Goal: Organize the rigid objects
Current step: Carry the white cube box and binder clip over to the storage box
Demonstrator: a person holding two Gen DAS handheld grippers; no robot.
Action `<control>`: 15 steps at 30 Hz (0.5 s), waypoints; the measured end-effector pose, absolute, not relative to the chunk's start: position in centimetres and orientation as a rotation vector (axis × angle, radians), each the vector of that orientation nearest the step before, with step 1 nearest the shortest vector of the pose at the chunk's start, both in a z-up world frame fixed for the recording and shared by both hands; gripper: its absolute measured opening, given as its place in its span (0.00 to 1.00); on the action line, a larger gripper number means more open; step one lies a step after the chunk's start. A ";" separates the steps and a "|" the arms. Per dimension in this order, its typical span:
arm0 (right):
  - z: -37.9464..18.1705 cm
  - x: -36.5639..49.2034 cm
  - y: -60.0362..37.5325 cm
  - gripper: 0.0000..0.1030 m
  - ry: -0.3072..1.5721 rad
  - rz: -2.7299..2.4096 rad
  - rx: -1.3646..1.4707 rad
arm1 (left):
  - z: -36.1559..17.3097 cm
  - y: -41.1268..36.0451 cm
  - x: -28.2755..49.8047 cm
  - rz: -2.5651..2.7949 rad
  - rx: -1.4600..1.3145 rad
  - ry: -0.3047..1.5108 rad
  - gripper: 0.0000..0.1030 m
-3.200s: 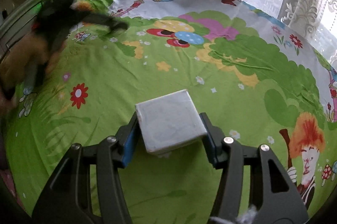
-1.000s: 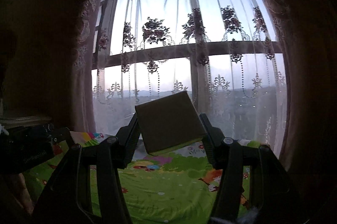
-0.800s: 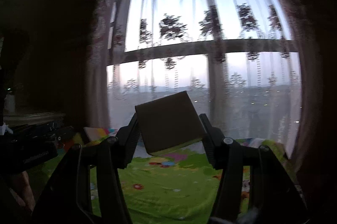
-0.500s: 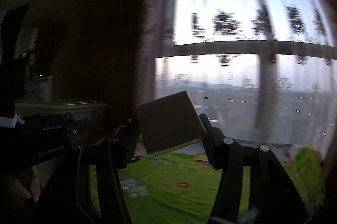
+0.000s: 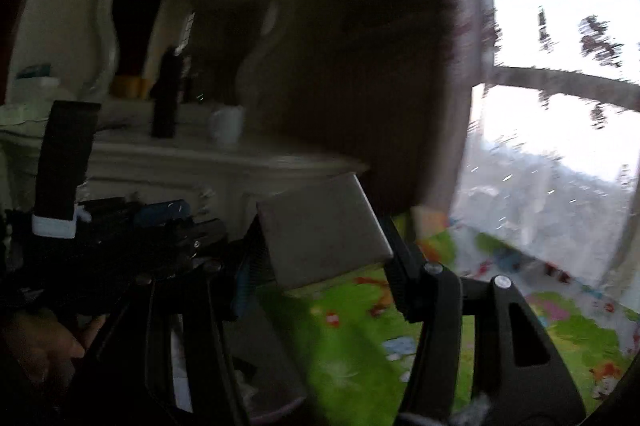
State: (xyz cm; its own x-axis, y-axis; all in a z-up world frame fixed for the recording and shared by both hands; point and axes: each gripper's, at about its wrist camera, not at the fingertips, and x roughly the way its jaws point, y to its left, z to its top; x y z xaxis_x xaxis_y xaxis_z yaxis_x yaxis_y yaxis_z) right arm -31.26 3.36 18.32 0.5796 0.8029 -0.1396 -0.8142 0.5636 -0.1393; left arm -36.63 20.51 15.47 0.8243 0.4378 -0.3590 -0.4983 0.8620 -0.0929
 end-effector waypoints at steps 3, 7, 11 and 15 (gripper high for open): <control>17.6 -31.1 6.4 0.57 0.141 1.018 -0.255 | 13.9 22.6 -37.1 0.538 -0.241 0.405 0.48; 15.6 -31.1 10.0 0.57 0.273 1.086 -0.366 | 10.8 25.2 -37.6 0.579 -0.328 0.531 0.48; 12.5 -30.4 13.0 0.57 0.418 1.121 -0.473 | 8.0 26.9 -37.8 0.596 -0.395 0.640 0.48; 10.2 -29.7 14.2 0.57 0.512 1.133 -0.493 | 5.7 27.8 -38.0 0.616 -0.432 0.707 0.53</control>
